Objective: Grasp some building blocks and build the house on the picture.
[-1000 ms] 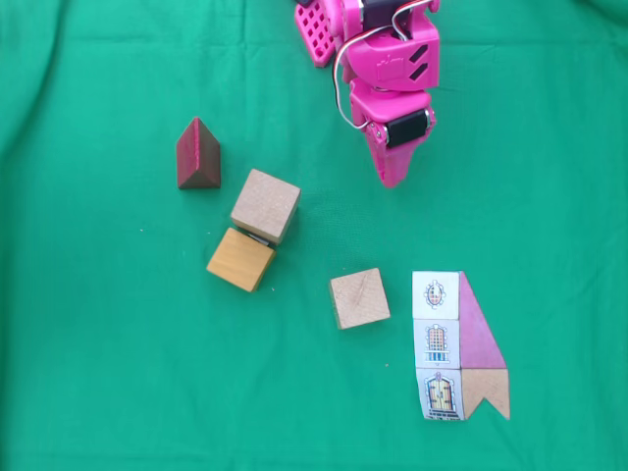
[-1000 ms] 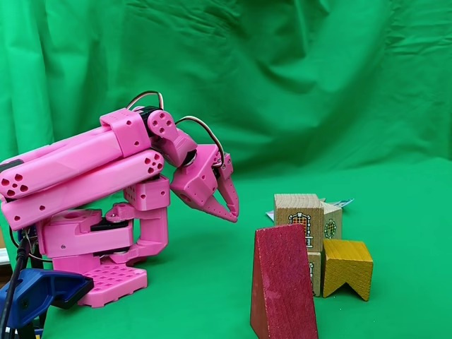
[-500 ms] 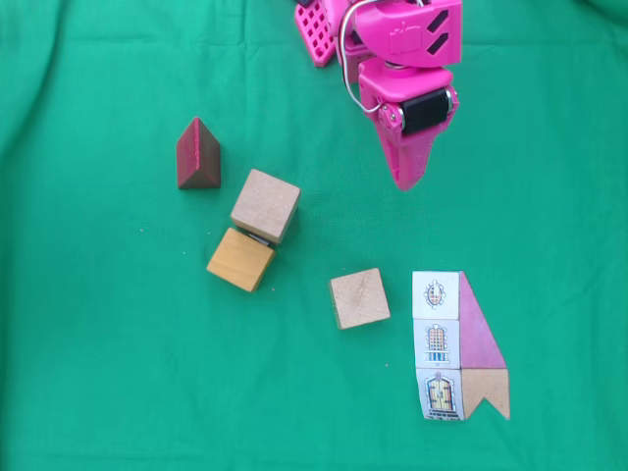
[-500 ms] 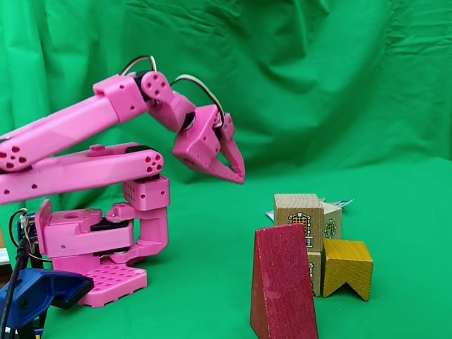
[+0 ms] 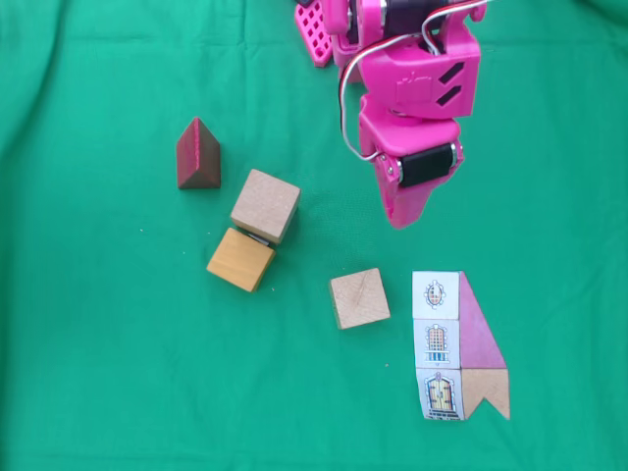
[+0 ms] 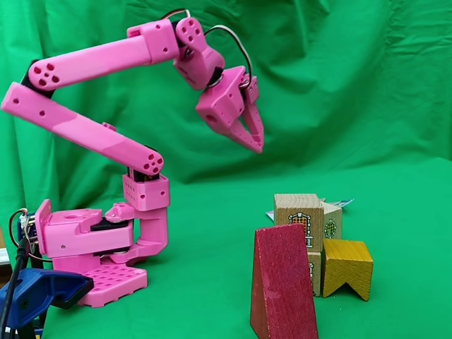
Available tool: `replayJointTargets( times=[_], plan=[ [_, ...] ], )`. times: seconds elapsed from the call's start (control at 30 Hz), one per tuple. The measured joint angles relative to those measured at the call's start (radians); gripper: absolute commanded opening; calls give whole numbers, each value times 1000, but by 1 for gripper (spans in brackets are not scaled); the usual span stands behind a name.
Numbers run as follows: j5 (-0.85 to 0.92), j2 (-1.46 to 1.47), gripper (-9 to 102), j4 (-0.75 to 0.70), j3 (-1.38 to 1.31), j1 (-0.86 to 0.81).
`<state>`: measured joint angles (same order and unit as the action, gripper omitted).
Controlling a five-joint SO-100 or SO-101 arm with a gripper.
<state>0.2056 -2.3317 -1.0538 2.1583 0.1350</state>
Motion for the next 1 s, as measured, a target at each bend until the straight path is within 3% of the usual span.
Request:
replayJointTargets(
  times=[0.37, 0.73, 1.0],
  plan=[
    [-117, 298, -5, 195, -178, -48],
    [-262, 497, -6, 212, -264, -141],
    [-275, 601, -5, 212, -265, -144]
  ],
)
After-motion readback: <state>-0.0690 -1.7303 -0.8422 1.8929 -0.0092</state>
